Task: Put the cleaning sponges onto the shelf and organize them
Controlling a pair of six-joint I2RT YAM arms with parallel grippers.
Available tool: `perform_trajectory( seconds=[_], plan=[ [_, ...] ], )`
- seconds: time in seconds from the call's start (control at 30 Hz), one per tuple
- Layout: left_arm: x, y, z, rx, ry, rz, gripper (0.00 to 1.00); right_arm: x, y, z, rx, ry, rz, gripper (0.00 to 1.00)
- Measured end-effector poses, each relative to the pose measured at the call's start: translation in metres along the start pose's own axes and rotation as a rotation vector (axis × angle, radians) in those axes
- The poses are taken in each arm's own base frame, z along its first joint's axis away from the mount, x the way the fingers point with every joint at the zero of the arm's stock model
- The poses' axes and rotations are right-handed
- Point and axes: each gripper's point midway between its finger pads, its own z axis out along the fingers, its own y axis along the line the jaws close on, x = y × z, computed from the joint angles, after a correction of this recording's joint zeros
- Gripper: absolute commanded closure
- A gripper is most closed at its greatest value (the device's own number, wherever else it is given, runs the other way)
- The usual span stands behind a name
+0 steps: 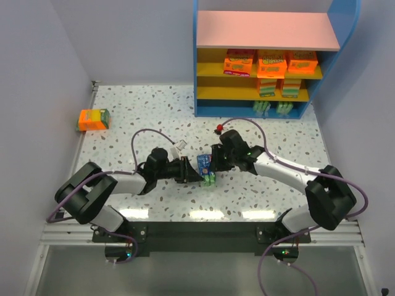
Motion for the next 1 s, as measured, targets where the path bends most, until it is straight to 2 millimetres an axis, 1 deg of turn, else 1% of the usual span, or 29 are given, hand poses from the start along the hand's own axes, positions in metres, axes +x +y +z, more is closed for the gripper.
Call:
perform_trajectory(
  seconds=[0.03,0.07,0.13,0.17,0.27,0.37,0.4,0.43,0.47,0.57,0.63,0.7,0.77,0.8,0.87,0.93,1.0],
  plan=[
    [-0.001,0.001,-0.001,-0.014,-0.006,0.001,0.58,-0.001,0.001,0.0,0.005,-0.002,-0.004,0.79],
    [-0.001,0.003,-0.002,-0.024,-0.01,0.004,0.55,-0.002,0.001,0.0,0.009,-0.006,-0.008,0.86],
    [-0.004,0.004,-0.005,-0.051,-0.025,0.013,0.49,-0.003,0.003,0.001,0.012,-0.009,-0.018,0.93],
    [-0.005,0.005,-0.007,-0.067,-0.033,0.017,0.48,-0.004,0.003,0.002,0.015,-0.01,-0.02,1.0],
    [-0.01,0.009,-0.017,-0.138,-0.062,0.03,0.39,-0.005,-0.001,0.001,0.041,-0.012,-0.021,1.0],
    [-0.022,0.01,-0.03,-0.221,-0.11,0.045,0.33,-0.006,-0.007,-0.001,0.082,-0.014,-0.034,1.0],
    [-0.031,0.008,-0.037,-0.257,-0.141,0.056,0.32,-0.008,-0.011,-0.004,0.108,-0.013,-0.048,1.0],
    [-0.039,0.006,-0.042,-0.286,-0.171,0.066,0.28,-0.01,-0.013,-0.006,0.128,-0.015,-0.06,1.0],
    [-0.046,0.003,-0.049,-0.312,-0.199,0.074,0.27,-0.013,-0.016,-0.009,0.149,-0.018,-0.074,1.0],
    [-0.065,-0.006,-0.068,-0.373,-0.279,0.099,0.26,-0.025,-0.022,-0.022,0.212,-0.034,-0.12,1.0],
    [-0.074,-0.009,-0.079,-0.41,-0.319,0.109,0.25,-0.037,-0.024,-0.032,0.253,-0.048,-0.156,1.0],
    [-0.079,-0.008,-0.087,-0.451,-0.345,0.108,0.25,-0.05,-0.024,-0.041,0.288,-0.067,-0.195,1.0],
    [-0.078,-0.001,-0.094,-0.495,-0.355,0.101,0.25,-0.06,-0.02,-0.046,0.323,-0.081,-0.241,1.0],
    [-0.077,0.003,-0.096,-0.518,-0.355,0.097,0.25,-0.063,-0.017,-0.046,0.34,-0.082,-0.266,1.0],
    [-0.074,0.01,-0.1,-0.556,-0.351,0.09,0.25,-0.062,-0.012,-0.038,0.384,-0.071,-0.326,1.0],
    [-0.072,0.016,-0.103,-0.587,-0.349,0.085,0.25,-0.051,-0.007,-0.025,0.428,-0.039,-0.394,1.0],
    [-0.07,0.022,-0.106,-0.612,-0.352,0.081,0.24,-0.035,-0.001,-0.009,0.473,0.003,-0.475,1.0]
  ],
)
